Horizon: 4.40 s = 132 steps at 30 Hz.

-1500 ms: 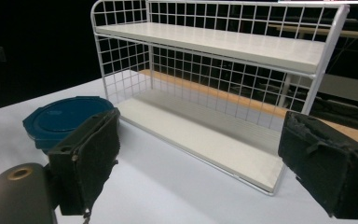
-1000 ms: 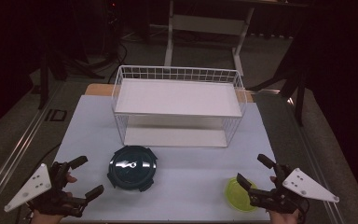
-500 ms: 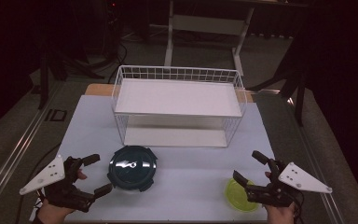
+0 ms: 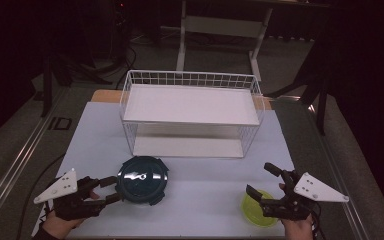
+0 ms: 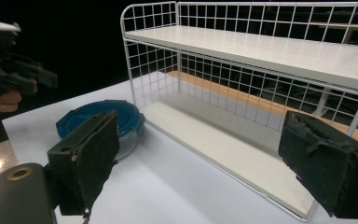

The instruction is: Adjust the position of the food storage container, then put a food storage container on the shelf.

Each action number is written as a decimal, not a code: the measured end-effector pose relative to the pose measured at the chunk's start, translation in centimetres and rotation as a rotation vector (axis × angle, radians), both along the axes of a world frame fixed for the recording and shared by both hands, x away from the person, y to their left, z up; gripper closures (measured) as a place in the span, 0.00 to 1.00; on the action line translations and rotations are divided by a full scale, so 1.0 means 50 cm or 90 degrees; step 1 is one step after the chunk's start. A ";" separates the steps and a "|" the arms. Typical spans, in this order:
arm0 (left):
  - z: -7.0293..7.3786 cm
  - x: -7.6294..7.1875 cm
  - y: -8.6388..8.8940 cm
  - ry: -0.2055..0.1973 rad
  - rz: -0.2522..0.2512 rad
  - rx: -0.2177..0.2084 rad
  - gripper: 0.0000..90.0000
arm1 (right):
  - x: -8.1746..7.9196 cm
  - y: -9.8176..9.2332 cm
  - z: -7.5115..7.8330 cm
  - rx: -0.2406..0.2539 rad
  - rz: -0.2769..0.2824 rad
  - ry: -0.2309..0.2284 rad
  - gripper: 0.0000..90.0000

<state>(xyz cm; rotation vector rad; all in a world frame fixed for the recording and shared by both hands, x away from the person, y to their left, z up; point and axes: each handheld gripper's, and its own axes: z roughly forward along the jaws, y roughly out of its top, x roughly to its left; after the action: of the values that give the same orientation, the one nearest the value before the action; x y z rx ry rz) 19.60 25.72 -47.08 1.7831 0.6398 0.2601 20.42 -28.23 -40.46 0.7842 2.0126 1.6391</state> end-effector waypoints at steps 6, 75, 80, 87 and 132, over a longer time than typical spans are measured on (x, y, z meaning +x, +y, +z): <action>-0.032 0.006 0.016 0.020 0.005 0.058 0.83 | -0.002 0.001 -0.004 -0.002 0.002 -0.002 0.13; -0.086 0.165 -0.040 0.123 0.083 0.125 0.99 | -0.002 0.008 -0.020 -0.003 0.023 0.017 0.13; -0.085 0.175 -0.056 0.125 0.082 0.128 0.99 | -0.002 0.009 -0.021 -0.005 0.025 0.018 0.13; -0.081 0.186 -0.092 0.130 0.064 0.136 0.99 | 0.000 0.012 -0.022 -0.004 0.029 0.023 0.13; 0.066 0.105 -0.146 0.109 -0.006 0.025 0.02 | 0.032 0.092 -0.004 -0.064 0.014 0.030 0.15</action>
<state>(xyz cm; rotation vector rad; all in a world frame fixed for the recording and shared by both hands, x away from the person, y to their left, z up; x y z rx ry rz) 24.85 18.43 -43.76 1.8584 0.7511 0.1149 22.02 -23.62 -40.67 0.7738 2.1254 1.5322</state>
